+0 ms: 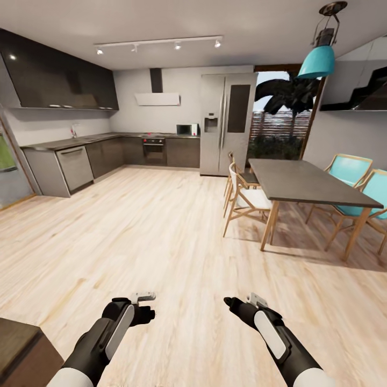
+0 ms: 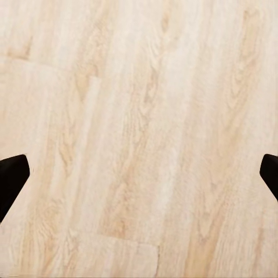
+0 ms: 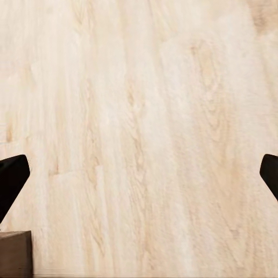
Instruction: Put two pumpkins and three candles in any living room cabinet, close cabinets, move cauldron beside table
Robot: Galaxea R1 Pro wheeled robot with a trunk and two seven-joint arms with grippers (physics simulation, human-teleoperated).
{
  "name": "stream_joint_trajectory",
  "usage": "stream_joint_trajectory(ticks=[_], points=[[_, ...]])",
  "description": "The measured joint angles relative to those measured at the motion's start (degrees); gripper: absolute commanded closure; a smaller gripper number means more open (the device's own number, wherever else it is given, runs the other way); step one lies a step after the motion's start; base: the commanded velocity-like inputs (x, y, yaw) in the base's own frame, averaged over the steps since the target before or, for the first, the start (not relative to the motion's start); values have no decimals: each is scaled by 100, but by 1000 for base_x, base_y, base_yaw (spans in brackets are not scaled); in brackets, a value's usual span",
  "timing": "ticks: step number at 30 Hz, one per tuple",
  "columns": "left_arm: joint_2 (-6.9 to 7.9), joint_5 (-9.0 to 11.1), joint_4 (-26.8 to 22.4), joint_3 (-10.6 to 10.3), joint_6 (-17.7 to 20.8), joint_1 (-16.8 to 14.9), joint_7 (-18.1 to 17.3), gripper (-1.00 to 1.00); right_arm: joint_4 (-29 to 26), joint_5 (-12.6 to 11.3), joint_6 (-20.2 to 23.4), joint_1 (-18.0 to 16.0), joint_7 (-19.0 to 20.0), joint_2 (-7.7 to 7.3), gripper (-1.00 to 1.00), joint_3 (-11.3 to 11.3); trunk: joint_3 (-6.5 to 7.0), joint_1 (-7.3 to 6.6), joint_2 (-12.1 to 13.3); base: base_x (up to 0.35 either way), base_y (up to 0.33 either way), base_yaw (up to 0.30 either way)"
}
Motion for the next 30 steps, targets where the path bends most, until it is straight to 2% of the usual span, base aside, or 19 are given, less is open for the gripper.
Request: stream_joint_trajectory(ticks=[30], points=[[-23,-8,0,-9,-9,0,8,-100,2,8,2,0,6,0,-100,0,0,0,0,0,0,290]])
